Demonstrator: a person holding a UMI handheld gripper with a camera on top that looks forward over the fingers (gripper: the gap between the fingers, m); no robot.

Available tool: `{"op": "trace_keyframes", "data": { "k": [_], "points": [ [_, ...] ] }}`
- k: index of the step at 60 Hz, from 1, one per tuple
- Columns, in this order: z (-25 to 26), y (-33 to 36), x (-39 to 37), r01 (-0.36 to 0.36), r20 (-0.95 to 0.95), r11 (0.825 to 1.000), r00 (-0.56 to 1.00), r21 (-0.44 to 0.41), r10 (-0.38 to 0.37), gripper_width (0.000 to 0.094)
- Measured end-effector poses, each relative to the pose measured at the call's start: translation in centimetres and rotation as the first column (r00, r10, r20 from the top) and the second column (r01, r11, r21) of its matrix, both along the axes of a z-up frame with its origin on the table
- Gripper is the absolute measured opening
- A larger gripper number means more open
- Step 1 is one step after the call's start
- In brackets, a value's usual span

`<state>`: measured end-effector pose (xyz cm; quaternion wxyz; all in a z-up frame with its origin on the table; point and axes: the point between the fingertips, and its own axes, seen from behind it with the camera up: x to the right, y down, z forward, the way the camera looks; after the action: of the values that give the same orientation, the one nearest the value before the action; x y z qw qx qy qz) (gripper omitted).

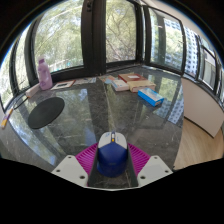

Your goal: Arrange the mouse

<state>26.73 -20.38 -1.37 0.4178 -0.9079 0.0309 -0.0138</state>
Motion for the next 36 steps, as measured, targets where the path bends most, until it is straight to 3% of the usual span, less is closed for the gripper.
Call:
{"op": "trace_keyframes", "data": {
  "k": [13, 22, 30, 36],
  "points": [
    [0.1, 0.1, 0.2, 0.048, 0.002, 0.999, 0.999, -0.008, -0.048, 0.0363],
    [2.5, 0.5, 1.2, 0.127, 0.035, 0.992, 0.991, 0.021, -0.128, 0.0363],
    [10.5, 3.9, 3.2, 0.227, 0.074, 0.962, 0.968, 0.154, -0.241, 0.0364],
    [18.9, 8.3, 3.0, 0.246, 0.09, 0.92, 0.954, 0.304, -0.285, 0.0365]
  ]
}}
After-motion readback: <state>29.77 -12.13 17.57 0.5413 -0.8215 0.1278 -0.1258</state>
